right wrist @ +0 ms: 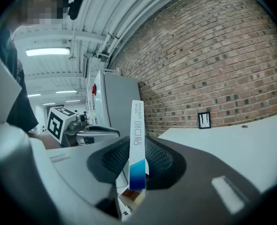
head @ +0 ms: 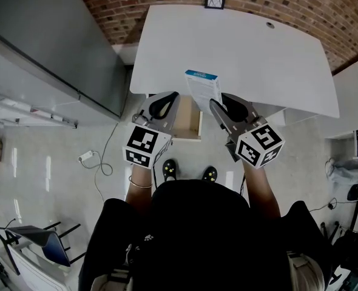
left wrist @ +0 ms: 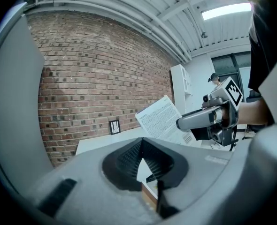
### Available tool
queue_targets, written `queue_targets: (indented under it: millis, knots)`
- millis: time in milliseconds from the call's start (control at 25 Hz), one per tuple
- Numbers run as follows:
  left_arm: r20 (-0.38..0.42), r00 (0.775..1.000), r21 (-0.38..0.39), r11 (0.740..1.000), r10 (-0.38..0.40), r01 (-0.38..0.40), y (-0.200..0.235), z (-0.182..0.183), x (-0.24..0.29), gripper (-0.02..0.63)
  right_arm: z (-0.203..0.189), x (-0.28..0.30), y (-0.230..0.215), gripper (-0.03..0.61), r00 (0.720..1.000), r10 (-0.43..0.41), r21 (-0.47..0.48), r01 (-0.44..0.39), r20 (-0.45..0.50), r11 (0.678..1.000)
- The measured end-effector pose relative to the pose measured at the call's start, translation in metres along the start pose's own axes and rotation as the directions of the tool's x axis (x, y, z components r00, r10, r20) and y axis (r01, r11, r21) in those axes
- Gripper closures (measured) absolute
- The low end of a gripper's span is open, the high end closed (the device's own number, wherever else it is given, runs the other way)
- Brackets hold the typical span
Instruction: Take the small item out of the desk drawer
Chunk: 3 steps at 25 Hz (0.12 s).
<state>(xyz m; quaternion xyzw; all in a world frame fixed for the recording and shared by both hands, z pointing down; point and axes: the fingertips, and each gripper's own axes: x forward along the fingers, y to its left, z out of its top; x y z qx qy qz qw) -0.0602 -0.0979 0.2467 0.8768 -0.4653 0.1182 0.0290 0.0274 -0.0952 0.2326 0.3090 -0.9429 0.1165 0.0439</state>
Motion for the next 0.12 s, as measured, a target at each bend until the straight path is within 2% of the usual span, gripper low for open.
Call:
queue_targets:
  millis: [120]
  knots:
    - [0.003,1.000,0.001,1.000,-0.005,0.005,-0.0024,0.0015,0.0017,0.615,0.0007,-0.0014,-0.0015,0.471,1.000,-0.001,-0.001,0.001,0.000,1.000]
